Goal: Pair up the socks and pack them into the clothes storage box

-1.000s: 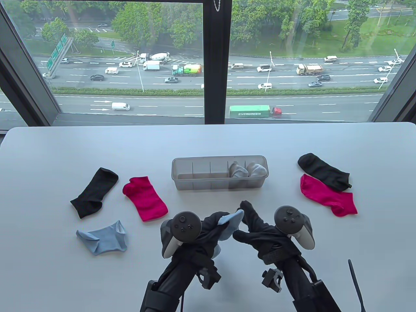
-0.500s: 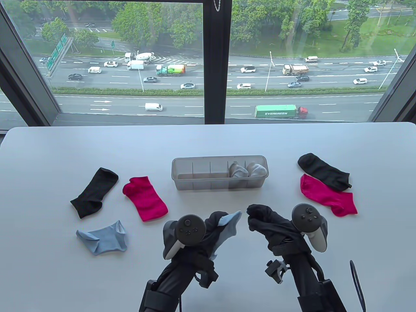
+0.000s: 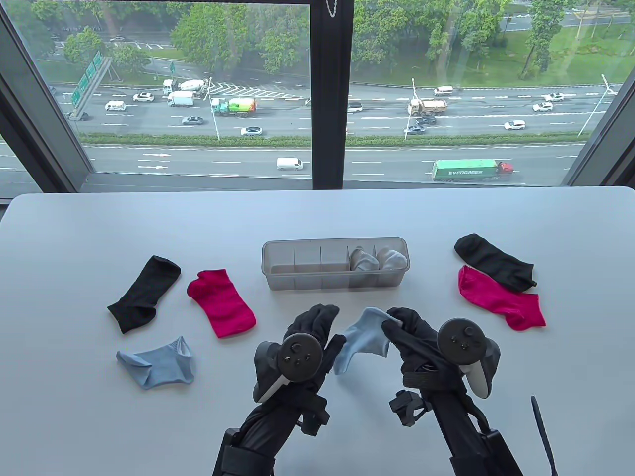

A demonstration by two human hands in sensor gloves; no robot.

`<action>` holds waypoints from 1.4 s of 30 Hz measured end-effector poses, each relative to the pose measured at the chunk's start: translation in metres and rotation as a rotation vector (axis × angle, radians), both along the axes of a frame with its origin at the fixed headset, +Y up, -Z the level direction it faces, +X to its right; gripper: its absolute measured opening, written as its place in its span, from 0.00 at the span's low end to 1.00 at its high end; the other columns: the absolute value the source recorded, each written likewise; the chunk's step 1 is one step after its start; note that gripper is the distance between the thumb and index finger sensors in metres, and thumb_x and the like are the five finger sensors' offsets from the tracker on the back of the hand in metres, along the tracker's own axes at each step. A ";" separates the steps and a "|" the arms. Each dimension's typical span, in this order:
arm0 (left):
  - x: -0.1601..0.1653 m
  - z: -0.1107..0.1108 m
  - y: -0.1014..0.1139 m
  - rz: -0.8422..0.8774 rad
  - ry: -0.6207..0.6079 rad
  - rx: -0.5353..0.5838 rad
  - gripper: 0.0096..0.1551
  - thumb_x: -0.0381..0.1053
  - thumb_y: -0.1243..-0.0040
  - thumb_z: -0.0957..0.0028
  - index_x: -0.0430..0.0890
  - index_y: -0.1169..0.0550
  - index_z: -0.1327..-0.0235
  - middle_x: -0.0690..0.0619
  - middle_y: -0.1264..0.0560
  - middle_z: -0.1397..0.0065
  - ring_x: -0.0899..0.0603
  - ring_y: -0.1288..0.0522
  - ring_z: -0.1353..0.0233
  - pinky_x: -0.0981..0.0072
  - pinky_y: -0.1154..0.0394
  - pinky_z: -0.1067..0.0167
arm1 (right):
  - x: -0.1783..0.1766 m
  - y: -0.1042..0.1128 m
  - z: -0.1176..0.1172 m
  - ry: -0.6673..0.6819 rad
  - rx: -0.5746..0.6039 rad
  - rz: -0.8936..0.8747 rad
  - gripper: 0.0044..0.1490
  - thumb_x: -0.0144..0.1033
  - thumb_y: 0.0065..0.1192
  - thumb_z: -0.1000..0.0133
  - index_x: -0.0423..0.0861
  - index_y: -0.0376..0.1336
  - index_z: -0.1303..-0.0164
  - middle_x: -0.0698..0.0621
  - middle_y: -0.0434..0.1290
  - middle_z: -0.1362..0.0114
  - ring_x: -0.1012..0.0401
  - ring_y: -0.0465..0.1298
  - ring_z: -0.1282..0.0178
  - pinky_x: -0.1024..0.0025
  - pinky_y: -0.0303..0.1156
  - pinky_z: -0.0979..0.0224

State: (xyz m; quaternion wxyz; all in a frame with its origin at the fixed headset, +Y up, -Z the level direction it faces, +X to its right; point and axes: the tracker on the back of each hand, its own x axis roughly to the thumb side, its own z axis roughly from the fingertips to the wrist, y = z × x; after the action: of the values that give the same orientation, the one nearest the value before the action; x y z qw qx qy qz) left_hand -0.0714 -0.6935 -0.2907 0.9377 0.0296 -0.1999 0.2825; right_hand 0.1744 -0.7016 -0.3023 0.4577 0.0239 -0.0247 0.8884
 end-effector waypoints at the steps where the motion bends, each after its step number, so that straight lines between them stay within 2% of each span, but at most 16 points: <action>1: 0.007 0.000 -0.001 0.029 -0.129 -0.048 0.34 0.53 0.47 0.37 0.44 0.39 0.20 0.39 0.36 0.17 0.29 0.33 0.20 0.28 0.38 0.26 | -0.003 0.000 0.000 0.025 -0.007 -0.021 0.31 0.43 0.59 0.33 0.41 0.58 0.24 0.51 0.80 0.40 0.53 0.80 0.35 0.40 0.60 0.21; 3: 0.019 0.000 -0.007 0.040 -0.266 -0.135 0.41 0.55 0.44 0.39 0.43 0.43 0.17 0.37 0.38 0.16 0.28 0.34 0.20 0.28 0.38 0.26 | -0.011 0.000 0.001 0.086 -0.030 -0.083 0.34 0.42 0.54 0.31 0.38 0.53 0.20 0.52 0.80 0.38 0.54 0.80 0.33 0.39 0.57 0.20; 6: 0.024 0.004 -0.010 -0.111 -0.222 -0.128 0.50 0.56 0.42 0.39 0.46 0.56 0.15 0.40 0.46 0.13 0.29 0.38 0.17 0.27 0.40 0.25 | -0.016 0.000 0.003 0.132 -0.065 -0.195 0.34 0.40 0.49 0.29 0.35 0.50 0.19 0.47 0.79 0.35 0.51 0.77 0.30 0.36 0.53 0.20; 11: 0.009 0.000 -0.003 0.055 -0.062 -0.027 0.25 0.43 0.54 0.34 0.46 0.35 0.23 0.43 0.25 0.26 0.34 0.22 0.29 0.33 0.31 0.29 | -0.018 -0.004 -0.003 0.429 -0.139 -0.220 0.45 0.38 0.60 0.34 0.53 0.39 0.14 0.42 0.71 0.25 0.45 0.70 0.22 0.26 0.43 0.23; 13: 0.003 -0.003 -0.003 0.146 -0.106 -0.096 0.23 0.43 0.55 0.33 0.46 0.31 0.26 0.41 0.25 0.26 0.32 0.23 0.29 0.32 0.31 0.30 | -0.018 0.001 -0.003 0.444 -0.138 0.002 0.49 0.36 0.62 0.35 0.60 0.35 0.16 0.35 0.52 0.15 0.38 0.54 0.16 0.24 0.40 0.23; 16: 0.000 -0.006 -0.004 0.216 -0.187 -0.210 0.22 0.45 0.56 0.33 0.46 0.30 0.27 0.39 0.28 0.23 0.30 0.27 0.25 0.30 0.34 0.29 | -0.016 0.002 -0.002 0.426 -0.062 0.110 0.37 0.44 0.60 0.36 0.62 0.49 0.18 0.33 0.39 0.11 0.33 0.41 0.15 0.26 0.40 0.23; 19: -0.002 -0.009 -0.003 0.253 -0.173 -0.240 0.21 0.47 0.56 0.33 0.42 0.26 0.33 0.40 0.19 0.36 0.34 0.18 0.38 0.35 0.27 0.34 | -0.009 0.002 0.000 0.359 -0.028 -0.174 0.24 0.48 0.59 0.36 0.57 0.62 0.30 0.40 0.54 0.10 0.33 0.53 0.15 0.29 0.47 0.20; 21: 0.003 -0.010 -0.001 0.325 -0.258 -0.320 0.21 0.46 0.55 0.34 0.40 0.25 0.36 0.46 0.15 0.52 0.42 0.14 0.54 0.42 0.21 0.44 | -0.006 0.004 0.000 0.394 -0.035 -0.225 0.23 0.45 0.61 0.37 0.53 0.63 0.32 0.45 0.78 0.34 0.51 0.81 0.37 0.40 0.65 0.22; 25: 0.011 -0.011 -0.014 0.316 -0.264 -0.529 0.22 0.45 0.56 0.33 0.37 0.27 0.34 0.48 0.16 0.59 0.47 0.15 0.64 0.47 0.19 0.53 | -0.002 -0.001 -0.002 0.335 -0.147 -0.128 0.25 0.42 0.60 0.36 0.45 0.64 0.32 0.50 0.81 0.52 0.61 0.84 0.58 0.51 0.72 0.27; 27: 0.015 -0.011 -0.027 0.165 -0.209 -0.528 0.26 0.45 0.55 0.33 0.35 0.33 0.26 0.41 0.16 0.46 0.39 0.14 0.52 0.39 0.22 0.44 | -0.004 -0.018 -0.007 0.312 -0.285 -0.024 0.25 0.41 0.59 0.35 0.44 0.62 0.31 0.49 0.80 0.49 0.59 0.83 0.55 0.48 0.70 0.26; 29: 0.017 -0.010 -0.037 -0.075 -0.179 -0.481 0.42 0.53 0.49 0.35 0.36 0.48 0.16 0.31 0.33 0.21 0.26 0.28 0.27 0.27 0.35 0.31 | -0.005 -0.037 -0.010 0.224 -0.339 0.130 0.31 0.39 0.56 0.34 0.44 0.55 0.21 0.43 0.75 0.32 0.48 0.77 0.32 0.38 0.60 0.21; 31: 0.015 -0.009 -0.042 -0.302 -0.111 -0.419 0.46 0.57 0.51 0.36 0.39 0.54 0.15 0.32 0.48 0.13 0.23 0.47 0.15 0.22 0.48 0.25 | -0.007 -0.047 -0.010 0.213 -0.351 0.320 0.42 0.44 0.50 0.32 0.42 0.41 0.12 0.30 0.45 0.10 0.29 0.42 0.16 0.26 0.44 0.22; 33: 0.010 -0.011 -0.039 -0.438 -0.077 -0.335 0.47 0.58 0.53 0.36 0.40 0.56 0.15 0.33 0.53 0.12 0.24 0.54 0.13 0.22 0.54 0.25 | -0.010 -0.037 -0.006 0.229 -0.264 0.445 0.42 0.47 0.46 0.32 0.46 0.39 0.12 0.32 0.40 0.09 0.31 0.37 0.15 0.26 0.43 0.22; 35: 0.001 -0.013 -0.032 -0.517 -0.022 -0.292 0.47 0.60 0.55 0.36 0.42 0.58 0.15 0.35 0.59 0.11 0.26 0.61 0.13 0.22 0.59 0.24 | -0.021 -0.028 0.001 0.297 -0.208 0.435 0.39 0.48 0.45 0.33 0.48 0.47 0.12 0.34 0.50 0.09 0.36 0.42 0.13 0.27 0.43 0.22; 39: -0.019 -0.016 -0.024 -0.532 0.060 -0.289 0.48 0.61 0.56 0.36 0.42 0.60 0.15 0.36 0.64 0.12 0.27 0.66 0.13 0.24 0.63 0.24 | -0.047 -0.057 0.001 0.462 -0.499 0.546 0.39 0.49 0.39 0.33 0.45 0.45 0.12 0.36 0.52 0.10 0.39 0.45 0.12 0.29 0.38 0.21; 42: -0.041 -0.021 -0.020 -0.530 0.134 -0.306 0.48 0.61 0.55 0.37 0.42 0.60 0.15 0.36 0.63 0.11 0.27 0.65 0.13 0.24 0.63 0.24 | -0.047 -0.054 0.000 0.465 -0.447 0.575 0.40 0.51 0.36 0.34 0.50 0.38 0.12 0.41 0.42 0.08 0.42 0.37 0.11 0.32 0.33 0.20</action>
State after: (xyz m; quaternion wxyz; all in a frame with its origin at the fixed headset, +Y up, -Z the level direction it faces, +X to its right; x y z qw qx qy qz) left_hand -0.1125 -0.7131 -0.3121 0.9833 -0.1468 -0.0937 0.0523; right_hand 0.1270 -0.7561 -0.3026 0.1789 0.1298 0.2799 0.9342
